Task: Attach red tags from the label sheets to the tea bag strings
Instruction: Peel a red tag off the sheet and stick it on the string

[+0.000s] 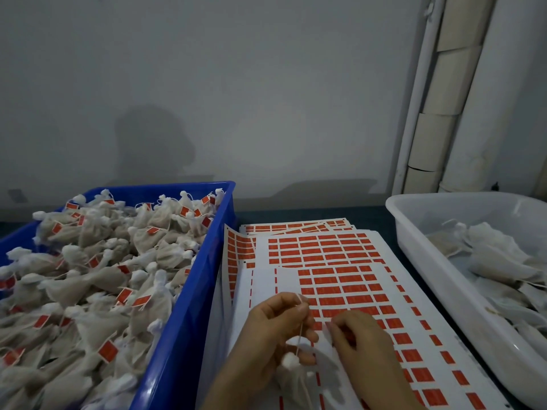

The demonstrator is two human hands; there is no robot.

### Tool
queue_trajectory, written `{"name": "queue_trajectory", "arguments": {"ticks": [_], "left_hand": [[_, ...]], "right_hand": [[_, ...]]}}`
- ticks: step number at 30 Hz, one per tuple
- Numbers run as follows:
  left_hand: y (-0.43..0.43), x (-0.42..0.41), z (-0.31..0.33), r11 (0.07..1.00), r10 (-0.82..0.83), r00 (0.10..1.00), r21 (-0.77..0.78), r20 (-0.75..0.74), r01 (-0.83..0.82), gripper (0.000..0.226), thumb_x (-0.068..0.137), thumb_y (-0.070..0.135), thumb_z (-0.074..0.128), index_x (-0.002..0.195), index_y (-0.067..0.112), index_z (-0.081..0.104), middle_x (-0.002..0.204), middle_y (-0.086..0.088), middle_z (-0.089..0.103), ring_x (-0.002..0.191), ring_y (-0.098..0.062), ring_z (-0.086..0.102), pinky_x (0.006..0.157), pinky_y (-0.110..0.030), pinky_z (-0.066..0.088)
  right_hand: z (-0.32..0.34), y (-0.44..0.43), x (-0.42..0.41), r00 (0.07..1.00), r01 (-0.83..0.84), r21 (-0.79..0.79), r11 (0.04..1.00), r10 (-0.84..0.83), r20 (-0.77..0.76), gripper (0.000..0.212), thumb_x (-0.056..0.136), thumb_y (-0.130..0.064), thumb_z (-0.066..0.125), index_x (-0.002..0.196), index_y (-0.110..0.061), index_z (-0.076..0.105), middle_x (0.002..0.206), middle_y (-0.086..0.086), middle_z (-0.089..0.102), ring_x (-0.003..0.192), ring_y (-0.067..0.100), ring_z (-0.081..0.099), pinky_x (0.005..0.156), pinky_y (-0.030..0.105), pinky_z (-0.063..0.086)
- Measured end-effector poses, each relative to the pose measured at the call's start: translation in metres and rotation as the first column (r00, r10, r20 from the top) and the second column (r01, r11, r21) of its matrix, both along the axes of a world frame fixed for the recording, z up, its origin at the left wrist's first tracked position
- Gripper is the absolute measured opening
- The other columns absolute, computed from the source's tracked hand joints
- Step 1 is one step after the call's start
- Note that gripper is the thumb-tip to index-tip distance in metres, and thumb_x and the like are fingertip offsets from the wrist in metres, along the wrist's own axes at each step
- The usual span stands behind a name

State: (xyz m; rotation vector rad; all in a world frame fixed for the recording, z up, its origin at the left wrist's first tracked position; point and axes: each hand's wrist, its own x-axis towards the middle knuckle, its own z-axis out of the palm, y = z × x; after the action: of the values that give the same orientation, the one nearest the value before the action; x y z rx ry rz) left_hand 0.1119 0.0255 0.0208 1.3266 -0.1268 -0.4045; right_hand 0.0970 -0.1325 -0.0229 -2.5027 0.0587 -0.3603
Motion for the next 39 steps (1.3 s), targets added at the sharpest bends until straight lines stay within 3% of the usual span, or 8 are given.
{"name": "queue_trajectory", "arguments": {"ticks": [5, 10, 19, 22, 27, 31, 35, 39], "left_hand": [[0.002, -0.001, 0.004, 0.995, -0.006, 1.000, -0.099, 0.000, 0.006, 0.022, 0.070, 0.030, 0.066, 0.082, 0.013, 0.072, 0.071, -0.011, 0.068, 0.058, -0.020, 0.065, 0.044, -0.025, 0.051], [0.006, 0.000, 0.004, 0.994, -0.013, 0.999, -0.109, 0.034, 0.017, 0.021, 0.069, 0.030, 0.067, 0.079, 0.015, 0.077, 0.074, -0.006, 0.071, 0.063, -0.016, 0.068, 0.044, -0.023, 0.051], [-0.004, -0.001, 0.001, 0.994, 0.106, 0.994, -0.030, 0.029, -0.105, 0.024, 0.068, 0.028, 0.067, 0.087, 0.014, 0.073, 0.075, -0.007, 0.072, 0.064, -0.017, 0.070, 0.047, -0.021, 0.051], [-0.005, -0.002, 0.000, 0.994, 0.110, 0.994, -0.021, 0.026, -0.109, 0.020, 0.071, 0.030, 0.066, 0.084, 0.016, 0.074, 0.077, -0.006, 0.073, 0.068, -0.017, 0.070, 0.048, -0.021, 0.051], [-0.007, -0.003, 0.000, 0.995, 0.101, 0.994, 0.008, 0.034, -0.101, 0.016, 0.074, 0.034, 0.065, 0.082, 0.025, 0.077, 0.082, -0.003, 0.074, 0.075, -0.016, 0.071, 0.051, -0.021, 0.051], [-0.005, -0.002, 0.000, 0.995, 0.102, 0.994, 0.002, 0.037, -0.102, 0.018, 0.073, 0.033, 0.066, 0.085, 0.026, 0.077, 0.084, -0.003, 0.074, 0.071, -0.014, 0.071, 0.051, -0.021, 0.051], [-0.006, -0.003, -0.002, 0.993, 0.112, 0.993, 0.042, 0.043, -0.113, 0.020, 0.071, 0.033, 0.065, 0.083, 0.023, 0.077, 0.086, -0.002, 0.074, 0.076, -0.016, 0.071, 0.053, -0.022, 0.052], [-0.007, -0.003, -0.004, 0.992, 0.099, 0.994, 0.073, 0.054, -0.103, 0.019, 0.073, 0.033, 0.064, 0.083, 0.023, 0.077, 0.086, -0.002, 0.074, 0.076, -0.015, 0.071, 0.052, -0.022, 0.052]], "right_hand": [[0.007, -0.004, -0.001, 0.989, 0.117, 0.283, 0.952, -0.137, 0.054, 0.009, 0.088, -0.033, 0.054, 0.080, -0.034, 0.052, 0.086, -0.021, 0.051, 0.076, -0.002, 0.050, 0.068, 0.003, 0.031], [0.022, -0.001, -0.006, 0.972, 0.101, 0.528, 0.843, -0.198, 0.130, 0.013, 0.073, -0.052, 0.045, 0.075, -0.041, 0.052, 0.066, -0.033, 0.055, 0.064, -0.005, 0.054, 0.050, 0.001, 0.033], [0.025, 0.004, -0.011, 0.974, -0.102, 0.674, 0.731, -0.065, 0.218, 0.025, 0.074, -0.021, 0.067, 0.092, -0.033, 0.054, 0.081, -0.049, 0.054, 0.081, -0.027, 0.051, 0.054, -0.006, 0.036], [0.029, 0.003, -0.014, 0.970, -0.150, 0.667, 0.730, -0.022, 0.242, 0.013, 0.073, -0.030, 0.062, 0.085, -0.029, 0.059, 0.084, -0.042, 0.059, 0.086, -0.020, 0.054, 0.058, -0.005, 0.038], [0.032, 0.005, -0.016, 0.969, -0.173, 0.693, 0.700, -0.005, 0.247, 0.017, 0.068, -0.037, 0.056, 0.080, -0.029, 0.063, 0.081, -0.036, 0.063, 0.085, -0.014, 0.058, 0.059, -0.002, 0.040], [0.031, 0.007, -0.014, 0.976, -0.180, 0.719, 0.671, 0.032, 0.214, 0.025, 0.065, -0.039, 0.060, 0.090, -0.033, 0.061, 0.081, -0.035, 0.062, 0.084, -0.016, 0.057, 0.055, 0.000, 0.041], [0.029, 0.010, -0.015, 0.977, -0.205, 0.769, 0.605, 0.083, 0.196, 0.038, 0.063, -0.037, 0.064, 0.100, -0.031, 0.059, 0.083, -0.019, 0.066, 0.084, -0.005, 0.063, 0.060, 0.005, 0.047], [0.028, 0.010, -0.013, 0.980, -0.194, 0.778, 0.597, 0.081, 0.182, 0.041, 0.060, -0.039, 0.065, 0.100, -0.031, 0.059, 0.083, -0.019, 0.067, 0.085, -0.004, 0.063, 0.068, 0.009, 0.051]]}}
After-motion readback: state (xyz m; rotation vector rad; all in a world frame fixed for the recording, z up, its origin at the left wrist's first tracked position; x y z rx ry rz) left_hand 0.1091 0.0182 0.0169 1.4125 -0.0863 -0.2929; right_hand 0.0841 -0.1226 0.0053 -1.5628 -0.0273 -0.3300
